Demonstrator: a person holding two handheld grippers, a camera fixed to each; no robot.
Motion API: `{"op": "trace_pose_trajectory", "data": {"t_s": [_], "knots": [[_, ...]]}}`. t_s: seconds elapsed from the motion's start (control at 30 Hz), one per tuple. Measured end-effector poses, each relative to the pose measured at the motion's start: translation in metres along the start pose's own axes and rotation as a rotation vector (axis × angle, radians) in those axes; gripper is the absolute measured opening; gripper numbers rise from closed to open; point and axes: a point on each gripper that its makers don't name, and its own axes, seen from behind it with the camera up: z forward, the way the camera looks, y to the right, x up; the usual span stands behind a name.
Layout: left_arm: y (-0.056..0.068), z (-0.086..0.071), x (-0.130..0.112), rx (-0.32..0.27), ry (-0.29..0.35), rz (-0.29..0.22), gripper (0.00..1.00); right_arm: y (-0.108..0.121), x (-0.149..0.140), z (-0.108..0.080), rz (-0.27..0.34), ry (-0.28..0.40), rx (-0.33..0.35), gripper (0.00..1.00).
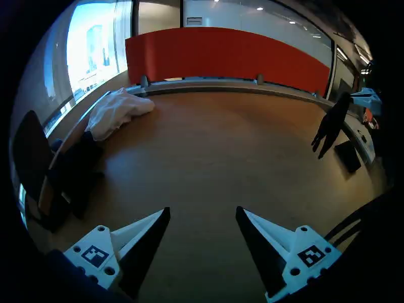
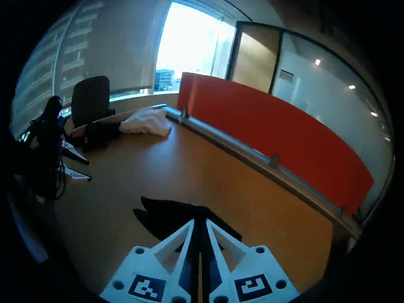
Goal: Fold towel
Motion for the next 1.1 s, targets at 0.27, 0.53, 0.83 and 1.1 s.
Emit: {"op": "trace_pose_trajectory", "data": {"t_s": [0.27,0.53,0.83,1.1], "knots": [[0.004,0.004,0.003,-0.005,-0.002,0.01,0.96,0.038,-0.004,-0.015,0.05,0.009,-0.041,0.09],[0.009,0.007,0.007,-0.008,-0.006,0.019,0.97,0.082,-0.019,-0.029,0.084,-0.008,-0.093,0.09],[0.014,0.01,0.008,-0.008,-0.01,0.029,0.97,0.129,-0.04,-0.042,0.11,-0.037,-0.148,0.09],[0.019,0.013,0.01,-0.006,-0.015,0.036,0.97,0.165,-0.059,-0.049,0.116,-0.07,-0.188,0.08]]}}
